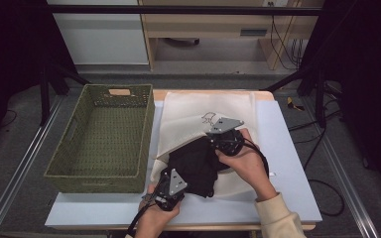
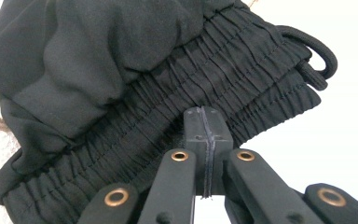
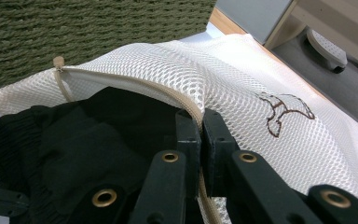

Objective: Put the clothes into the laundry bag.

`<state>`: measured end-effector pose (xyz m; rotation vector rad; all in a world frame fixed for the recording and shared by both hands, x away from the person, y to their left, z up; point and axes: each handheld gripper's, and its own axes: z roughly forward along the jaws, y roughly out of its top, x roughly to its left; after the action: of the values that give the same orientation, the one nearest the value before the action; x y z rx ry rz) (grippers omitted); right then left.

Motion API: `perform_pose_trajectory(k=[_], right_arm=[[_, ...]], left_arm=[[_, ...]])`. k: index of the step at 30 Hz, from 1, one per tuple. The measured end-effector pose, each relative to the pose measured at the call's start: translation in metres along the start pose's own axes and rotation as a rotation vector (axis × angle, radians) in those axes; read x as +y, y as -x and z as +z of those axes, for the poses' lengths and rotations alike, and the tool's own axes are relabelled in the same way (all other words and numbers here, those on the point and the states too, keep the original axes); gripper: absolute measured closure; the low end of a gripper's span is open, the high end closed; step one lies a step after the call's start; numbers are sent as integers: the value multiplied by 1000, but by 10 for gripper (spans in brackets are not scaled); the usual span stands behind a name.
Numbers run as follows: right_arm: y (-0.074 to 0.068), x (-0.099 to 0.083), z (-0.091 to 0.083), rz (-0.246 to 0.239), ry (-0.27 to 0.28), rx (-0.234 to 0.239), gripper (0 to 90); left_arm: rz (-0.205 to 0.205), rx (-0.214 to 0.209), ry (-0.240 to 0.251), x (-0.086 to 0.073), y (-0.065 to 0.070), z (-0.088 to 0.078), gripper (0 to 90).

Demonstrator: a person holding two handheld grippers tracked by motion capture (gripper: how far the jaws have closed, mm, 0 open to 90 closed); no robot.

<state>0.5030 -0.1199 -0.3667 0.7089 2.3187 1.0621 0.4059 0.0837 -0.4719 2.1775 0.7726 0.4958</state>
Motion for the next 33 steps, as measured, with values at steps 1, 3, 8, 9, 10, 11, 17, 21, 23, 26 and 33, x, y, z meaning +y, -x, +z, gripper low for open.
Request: perform_pose_trajectory(k=[1,3,8,9,10,11,17,21,23,26,33], right_arm=[[-1,0,0,-2,1,2,869],[-1,0,1,-9,0,5,869],[0,0,1,-6,0,4,869],[-1,0,1,-6,-1,4,869],[-1,0,1,-7,-1,3,869],[-1,0,1,-7,-1,4,869],[-1,0,3,-7,-2,9,869],[0,0,3,-5,-3,8,869],[0,0,3,-4,-2,7,869],[1,0,2,-2,0,8,869],[2,-1,1,5,-1,7,869]], left_arm=[[-5,-2,1,0,0,1,899],[-6,2,0,2,-1,2,899],[-8,9,-2,4,-2,7,899],[-7,14,-3,5,-2,9,899],[-7,14,-4,6,-3,10,899],[-5,15,-6,6,-3,11,899],[1,24,-14,11,-5,18,899],[8,36,-19,15,-6,24,899],[13,42,-21,17,-7,26,899],[10,43,-21,20,-8,29,899],[15,52,-29,24,-9,34,899]])
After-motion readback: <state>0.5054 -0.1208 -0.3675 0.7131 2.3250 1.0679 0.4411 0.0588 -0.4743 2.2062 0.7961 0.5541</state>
